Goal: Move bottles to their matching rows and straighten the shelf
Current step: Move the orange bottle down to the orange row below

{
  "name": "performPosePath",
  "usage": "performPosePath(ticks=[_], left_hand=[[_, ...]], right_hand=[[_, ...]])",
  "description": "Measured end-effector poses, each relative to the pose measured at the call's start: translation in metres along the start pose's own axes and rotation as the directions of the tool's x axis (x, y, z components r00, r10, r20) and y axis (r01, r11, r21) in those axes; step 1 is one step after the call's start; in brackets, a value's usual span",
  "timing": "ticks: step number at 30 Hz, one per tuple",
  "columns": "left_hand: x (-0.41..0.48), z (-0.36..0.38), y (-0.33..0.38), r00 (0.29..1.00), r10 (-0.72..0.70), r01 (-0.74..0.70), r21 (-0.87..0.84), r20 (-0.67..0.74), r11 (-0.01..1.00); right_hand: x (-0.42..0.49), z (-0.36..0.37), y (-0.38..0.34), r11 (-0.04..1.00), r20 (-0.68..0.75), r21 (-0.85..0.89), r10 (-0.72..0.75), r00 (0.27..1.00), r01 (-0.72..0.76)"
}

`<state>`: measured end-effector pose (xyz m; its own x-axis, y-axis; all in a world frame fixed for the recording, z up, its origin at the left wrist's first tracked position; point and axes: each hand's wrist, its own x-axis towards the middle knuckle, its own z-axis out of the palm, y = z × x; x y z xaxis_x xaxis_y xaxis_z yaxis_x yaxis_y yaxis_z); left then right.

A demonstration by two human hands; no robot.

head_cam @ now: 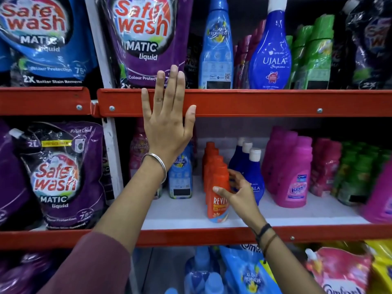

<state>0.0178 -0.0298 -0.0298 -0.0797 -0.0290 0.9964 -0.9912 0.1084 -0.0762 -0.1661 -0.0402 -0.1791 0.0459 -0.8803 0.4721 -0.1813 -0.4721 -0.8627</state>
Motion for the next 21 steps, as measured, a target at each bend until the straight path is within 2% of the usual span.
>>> performPosePath(ticks=[17,21], left_hand=[[0.000,-0.002,0.002,0.999,-0.026,0.027,-0.010,0.040,1.000],[0.000,-0.005,0.004,0.997,-0.038,0.039,-0.012,0.064,0.999]], right_hand=[[-0.008,-0.002,0.001,0.995,0.027,-0.097,0.011,1.000,-0.009],[-0.010,-0.003,-0.002,0.985,0.040,-0.171,0.011,0.999,-0.004]])
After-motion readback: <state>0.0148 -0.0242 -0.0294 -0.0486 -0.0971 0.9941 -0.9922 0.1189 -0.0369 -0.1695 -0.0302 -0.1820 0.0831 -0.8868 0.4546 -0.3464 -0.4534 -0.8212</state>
